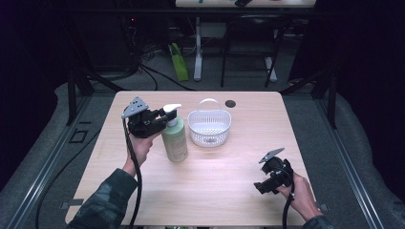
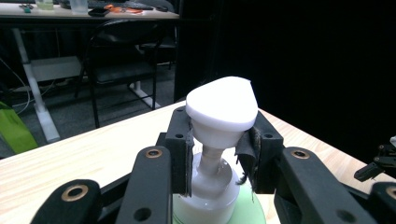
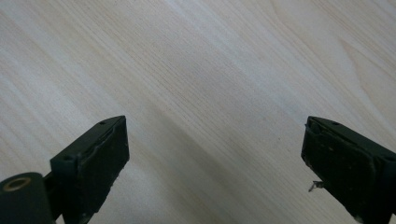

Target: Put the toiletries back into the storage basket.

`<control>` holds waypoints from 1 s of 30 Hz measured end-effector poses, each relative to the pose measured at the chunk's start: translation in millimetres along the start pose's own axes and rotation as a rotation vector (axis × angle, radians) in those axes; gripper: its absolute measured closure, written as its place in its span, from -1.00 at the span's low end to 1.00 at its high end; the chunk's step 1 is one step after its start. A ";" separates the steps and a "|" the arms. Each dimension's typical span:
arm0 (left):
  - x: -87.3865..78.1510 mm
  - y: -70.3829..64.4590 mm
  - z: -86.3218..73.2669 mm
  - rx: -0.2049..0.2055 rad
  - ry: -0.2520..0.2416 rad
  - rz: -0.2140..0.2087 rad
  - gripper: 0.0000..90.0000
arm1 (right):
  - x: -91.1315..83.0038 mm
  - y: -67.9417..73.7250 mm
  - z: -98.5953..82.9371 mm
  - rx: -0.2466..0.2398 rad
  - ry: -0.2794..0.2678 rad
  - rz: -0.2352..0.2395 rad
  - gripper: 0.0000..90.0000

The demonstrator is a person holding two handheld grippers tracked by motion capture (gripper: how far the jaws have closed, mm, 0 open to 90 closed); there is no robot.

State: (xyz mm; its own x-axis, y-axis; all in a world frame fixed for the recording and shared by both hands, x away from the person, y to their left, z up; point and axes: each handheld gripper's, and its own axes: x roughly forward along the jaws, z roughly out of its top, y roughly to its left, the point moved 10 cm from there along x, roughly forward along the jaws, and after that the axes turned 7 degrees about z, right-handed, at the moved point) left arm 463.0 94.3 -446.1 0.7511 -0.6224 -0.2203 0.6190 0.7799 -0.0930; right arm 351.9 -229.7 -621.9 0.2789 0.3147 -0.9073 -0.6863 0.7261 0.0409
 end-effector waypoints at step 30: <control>-12.3 -10.8 21.0 0.038 -0.017 0.001 0.49 | -1.0 -0.2 -0.5 0.001 0.003 -0.011 -0.84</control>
State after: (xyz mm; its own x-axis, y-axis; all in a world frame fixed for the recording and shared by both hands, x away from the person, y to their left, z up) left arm 451.9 92.1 -422.0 0.7552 -0.6228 -0.2043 0.6261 0.7777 -0.0561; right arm 351.5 -230.5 -621.2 0.2846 0.3050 -0.9088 -0.6824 0.7303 0.0314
